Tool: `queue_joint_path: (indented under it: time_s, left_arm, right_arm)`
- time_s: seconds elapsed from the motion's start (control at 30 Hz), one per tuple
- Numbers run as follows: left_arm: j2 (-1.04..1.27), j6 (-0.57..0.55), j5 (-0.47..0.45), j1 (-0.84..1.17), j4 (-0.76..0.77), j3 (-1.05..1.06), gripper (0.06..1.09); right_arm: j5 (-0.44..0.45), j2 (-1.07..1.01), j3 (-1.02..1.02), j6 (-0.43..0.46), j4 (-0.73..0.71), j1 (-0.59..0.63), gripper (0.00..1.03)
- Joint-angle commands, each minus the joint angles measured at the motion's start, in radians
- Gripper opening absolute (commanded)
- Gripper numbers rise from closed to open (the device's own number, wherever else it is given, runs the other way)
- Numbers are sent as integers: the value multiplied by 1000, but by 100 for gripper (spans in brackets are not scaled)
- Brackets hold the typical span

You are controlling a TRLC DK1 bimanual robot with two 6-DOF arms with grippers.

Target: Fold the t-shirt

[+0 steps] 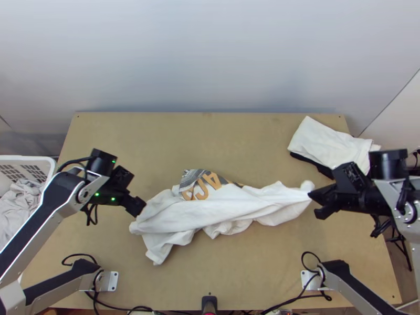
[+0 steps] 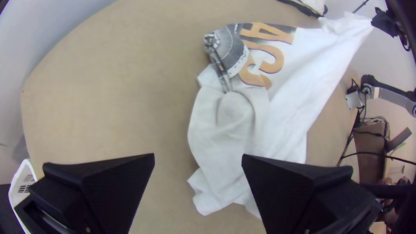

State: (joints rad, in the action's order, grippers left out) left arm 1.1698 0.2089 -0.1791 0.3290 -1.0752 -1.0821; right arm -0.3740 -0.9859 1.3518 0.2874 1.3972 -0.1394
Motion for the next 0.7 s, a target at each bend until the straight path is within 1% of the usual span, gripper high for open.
queue_joint_path:
  time_s: [0.0, 0.03, 0.13, 0.23, 0.3, 0.33, 0.5, 0.6, 0.67]
  left_arm:
    - [16, -20, -3, 134, -54, -18, 103]
    - [13, -26, -3, 163, -69, -18, 103]
    - [-1, -40, -2, 268, -120, -16, 103]
    - [-18, -36, 4, 340, -184, -6, 103]
    - [-29, -19, 7, 360, -227, 1, 101]
    - [-38, -16, 7, 366, -239, 2, 99]
    - [-90, -9, 17, 374, -284, 21, 99]
    - [-125, 7, 78, 375, -287, 76, 99]
    - [-144, 11, 93, 364, -273, 110, 99]
  right_arm:
    - [26, 53, -106, 95, -24, 195, 3]
    - [26, 58, -114, 108, -24, 218, 3]
    - [27, 72, -134, 137, -24, 236, 3]
    - [26, 79, -148, 139, -24, 236, 3]
    - [26, 79, -157, 139, -27, 236, 3]
    - [26, 81, -163, 137, -33, 236, 3]
    - [24, 84, -177, 131, -49, 231, 3]
    - [24, 84, -172, 127, -63, 230, 3]
    - [24, 84, -171, 122, -67, 225, 3]
